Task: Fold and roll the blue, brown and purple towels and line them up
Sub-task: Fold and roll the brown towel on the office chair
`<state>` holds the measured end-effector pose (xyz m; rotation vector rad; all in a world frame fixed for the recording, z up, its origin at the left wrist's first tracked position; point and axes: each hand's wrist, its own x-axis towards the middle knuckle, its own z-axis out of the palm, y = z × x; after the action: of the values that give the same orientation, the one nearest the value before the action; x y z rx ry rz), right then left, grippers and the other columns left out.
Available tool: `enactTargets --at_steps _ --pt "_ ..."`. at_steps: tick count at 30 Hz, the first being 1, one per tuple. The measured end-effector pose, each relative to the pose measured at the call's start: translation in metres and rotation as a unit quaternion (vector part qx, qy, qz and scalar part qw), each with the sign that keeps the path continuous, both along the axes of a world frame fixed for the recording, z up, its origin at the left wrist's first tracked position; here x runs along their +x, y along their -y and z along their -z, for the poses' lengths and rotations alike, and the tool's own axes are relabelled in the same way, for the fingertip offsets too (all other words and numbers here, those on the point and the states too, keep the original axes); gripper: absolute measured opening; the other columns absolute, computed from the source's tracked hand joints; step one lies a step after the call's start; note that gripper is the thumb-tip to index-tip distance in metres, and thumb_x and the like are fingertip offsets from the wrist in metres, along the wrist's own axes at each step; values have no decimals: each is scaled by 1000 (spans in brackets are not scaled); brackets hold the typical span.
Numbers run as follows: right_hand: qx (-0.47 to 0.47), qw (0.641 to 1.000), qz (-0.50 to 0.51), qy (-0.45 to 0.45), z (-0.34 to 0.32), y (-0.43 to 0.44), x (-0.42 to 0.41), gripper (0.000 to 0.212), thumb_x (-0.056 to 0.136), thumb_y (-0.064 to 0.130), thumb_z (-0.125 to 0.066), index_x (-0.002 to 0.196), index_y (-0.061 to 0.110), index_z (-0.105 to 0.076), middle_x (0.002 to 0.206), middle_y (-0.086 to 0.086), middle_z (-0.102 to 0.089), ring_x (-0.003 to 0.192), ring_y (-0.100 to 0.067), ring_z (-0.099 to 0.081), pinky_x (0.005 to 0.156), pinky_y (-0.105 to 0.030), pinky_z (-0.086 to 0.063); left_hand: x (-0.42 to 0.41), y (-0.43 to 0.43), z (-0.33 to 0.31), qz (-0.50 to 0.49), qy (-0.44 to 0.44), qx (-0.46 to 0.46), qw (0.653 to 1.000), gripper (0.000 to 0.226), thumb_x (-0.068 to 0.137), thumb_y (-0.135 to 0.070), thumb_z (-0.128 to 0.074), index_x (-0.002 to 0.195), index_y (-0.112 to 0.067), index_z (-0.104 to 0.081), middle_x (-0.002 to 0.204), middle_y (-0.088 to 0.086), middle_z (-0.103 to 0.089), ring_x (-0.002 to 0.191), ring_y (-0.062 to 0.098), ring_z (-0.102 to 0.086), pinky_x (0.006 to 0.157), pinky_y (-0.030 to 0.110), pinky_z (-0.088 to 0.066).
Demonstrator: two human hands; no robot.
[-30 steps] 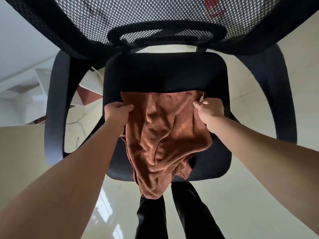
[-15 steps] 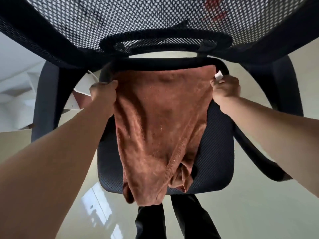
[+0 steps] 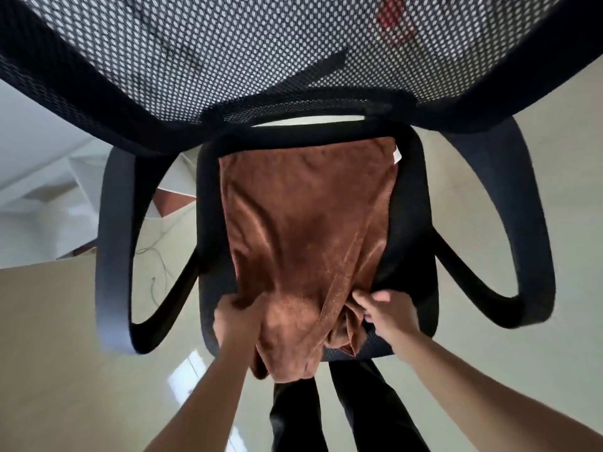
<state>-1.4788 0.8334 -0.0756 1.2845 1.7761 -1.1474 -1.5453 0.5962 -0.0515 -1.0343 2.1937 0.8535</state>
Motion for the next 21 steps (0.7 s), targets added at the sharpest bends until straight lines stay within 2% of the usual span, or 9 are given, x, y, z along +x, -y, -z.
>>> enactTargets --at_steps 3,5,8,12,15,16,18,19,21 --pt "-27 999 40 -25 -7 15 14 45 74 43 -77 65 1 -63 58 -5 -65 59 -22 -61 64 -44 -53 20 3 -2 -18 17 3 1000 17 81 -25 -70 82 -8 -66 78 10 -68 81 34 -63 75 36 -49" --pt "22 994 66 -81 -17 11 9 44 78 37 -72 69 -4 -59 60 -11 -60 59 -24 -55 57 -37 -46 18 7 -4 -16 -13 -5 1000 15 84 -22 -67 78 -9 -65 79 14 -68 81 36 -62 76 39 -50" --pt "101 977 107 -155 -34 -5 -17 42 85 31 -58 77 -10 -54 69 -18 -52 63 -29 -48 57 -36 -40 -5 13 -10 -13 -83 1 996 14 84 -22 -66 79 -10 -66 80 13 -68 81 35 -63 75 40 -50" --pt "131 963 120 -204 -45 -33 -77 34 91 24 -57 68 -1 -52 64 -8 -50 62 -20 -46 53 -28 -37 -69 14 -13 5 -135 6 991 14 79 -26 -70 75 -12 -68 76 13 -68 78 34 -65 70 41 -53" --pt "125 959 127 -222 -40 -53 -121 30 93 24 -58 68 8 -55 68 -4 -54 71 -23 -54 64 -35 -47 -121 14 -8 -48 -138 33 989 12 76 -27 -74 70 -19 -67 78 12 -70 74 31 -66 71 43 -58" --pt "112 960 127 -223 -35 -59 -132 25 94 25 -58 73 12 -58 75 -5 -59 77 -24 -58 72 -40 -52 -134 14 -6 -76 -136 50 987 11 76 -26 -73 71 -19 -66 81 13 -70 71 29 -66 68 41 -58" --pt "73 967 129 -208 -26 -66 -145 17 95 28 -58 99 14 -67 101 -8 -67 95 -24 -64 88 -44 -54 -148 13 -3 -115 -138 89 980 8 78 -26 -71 77 -19 -66 89 16 -72 66 25 -65 62 35 -57" --pt "57 970 130 -196 -23 -67 -147 24 94 30 -58 111 15 -66 109 -9 -67 99 -25 -64 92 -44 -53 -149 13 -2 -120 -141 98 978 11 77 -28 -70 81 -19 -66 93 16 -72 68 25 -65 64 35 -58" --pt "39 973 139 -180 -19 -65 -140 33 92 34 -60 119 16 -64 105 -7 -68 94 -21 -66 88 -40 -54 -136 13 -2 -100 -145 79 981 29 72 -40 -72 92 -20 -64 97 11 -71 82 27 -67 78 42 -58"
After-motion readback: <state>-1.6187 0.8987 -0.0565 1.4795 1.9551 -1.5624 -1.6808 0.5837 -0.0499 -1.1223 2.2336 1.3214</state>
